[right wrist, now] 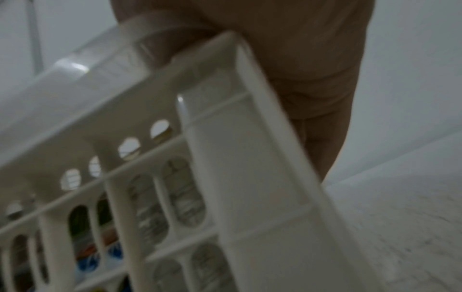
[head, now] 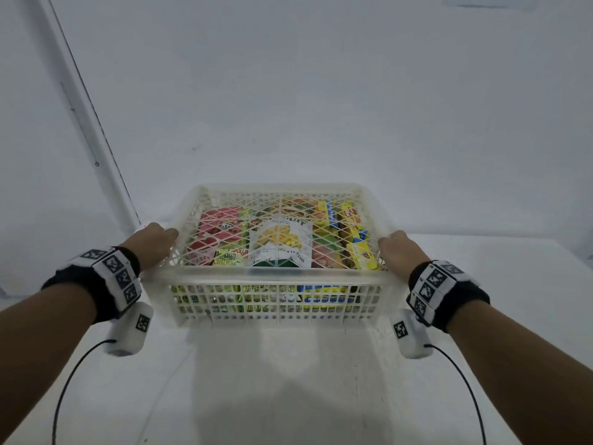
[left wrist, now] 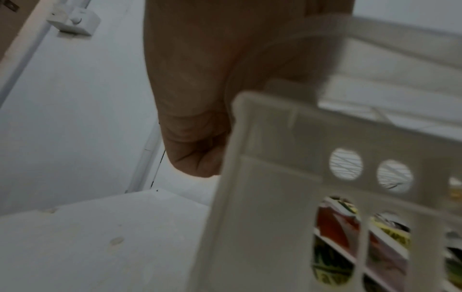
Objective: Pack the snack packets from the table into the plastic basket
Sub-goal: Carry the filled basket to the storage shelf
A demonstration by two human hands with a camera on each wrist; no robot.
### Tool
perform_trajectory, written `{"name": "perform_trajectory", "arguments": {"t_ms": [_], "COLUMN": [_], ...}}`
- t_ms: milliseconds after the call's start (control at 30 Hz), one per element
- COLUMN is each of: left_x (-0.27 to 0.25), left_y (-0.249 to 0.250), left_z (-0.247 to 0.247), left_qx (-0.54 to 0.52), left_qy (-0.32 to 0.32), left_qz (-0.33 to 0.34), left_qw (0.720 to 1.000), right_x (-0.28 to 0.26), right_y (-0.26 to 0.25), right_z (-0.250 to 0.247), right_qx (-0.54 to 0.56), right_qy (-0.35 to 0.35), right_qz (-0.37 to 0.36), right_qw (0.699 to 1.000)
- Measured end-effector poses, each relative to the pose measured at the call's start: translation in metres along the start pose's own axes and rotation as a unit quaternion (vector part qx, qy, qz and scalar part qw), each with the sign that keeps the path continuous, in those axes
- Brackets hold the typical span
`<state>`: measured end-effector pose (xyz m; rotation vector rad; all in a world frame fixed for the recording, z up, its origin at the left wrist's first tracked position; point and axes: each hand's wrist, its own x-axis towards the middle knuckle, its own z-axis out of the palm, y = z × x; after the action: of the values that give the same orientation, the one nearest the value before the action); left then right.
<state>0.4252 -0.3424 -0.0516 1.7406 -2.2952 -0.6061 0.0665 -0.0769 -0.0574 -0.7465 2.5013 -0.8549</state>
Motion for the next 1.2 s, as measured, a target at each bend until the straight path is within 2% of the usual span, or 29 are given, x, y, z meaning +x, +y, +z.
{"name": "perform_trajectory", "arguments": {"t_ms": [300,467,600,700,767,867,967,1067,1200], "left_x": [-0.001,-0.010,-0.016,-0.019,-0.026,-0.039,-0.057,-0.082,-0.110], "left_y": [-0.001,-0.001,0.001,0.008,0.022,0.052,0.085,0.127,0.178], "left_z": [-0.001,-0.006,-0.006,-0.008,-0.006,0.002,0.014,0.029,0.066], "left_qx": [0.024,0.001,0.047,0.016,-0.024,-0.001,-0.040,-0.009,0.007], "left_qy": [-0.030,-0.021,-0.008,-0.016,-0.019,-0.026,-0.016,-0.037,-0.023], "left_qz": [0.022,0.004,0.037,0.007,0.013,0.058,0.021,0.039,0.030], "left_qw": [0.999,1.000,0.998,1.000,0.999,0.998,0.999,0.999,0.999], "right_x": [0.002,0.011,0.009,0.007,0.004,-0.001,-0.005,-0.004,-0.001], "right_y": [0.005,0.007,0.009,0.018,0.029,0.045,0.066,0.100,0.154], "right_z": [0.002,0.005,0.002,-0.002,-0.011,-0.035,-0.069,-0.105,-0.153], "right_qx": [0.027,-0.019,-0.049,-0.042,-0.008,0.021,0.027,0.020,0.025], "right_qy": [-0.004,-0.008,0.005,0.015,0.035,0.063,0.072,0.074,0.069], "right_qz": [0.001,-0.022,-0.028,-0.034,-0.030,-0.038,-0.041,-0.039,-0.032], "right_qw": [1.000,1.000,0.998,0.998,0.999,0.997,0.996,0.996,0.997]}}
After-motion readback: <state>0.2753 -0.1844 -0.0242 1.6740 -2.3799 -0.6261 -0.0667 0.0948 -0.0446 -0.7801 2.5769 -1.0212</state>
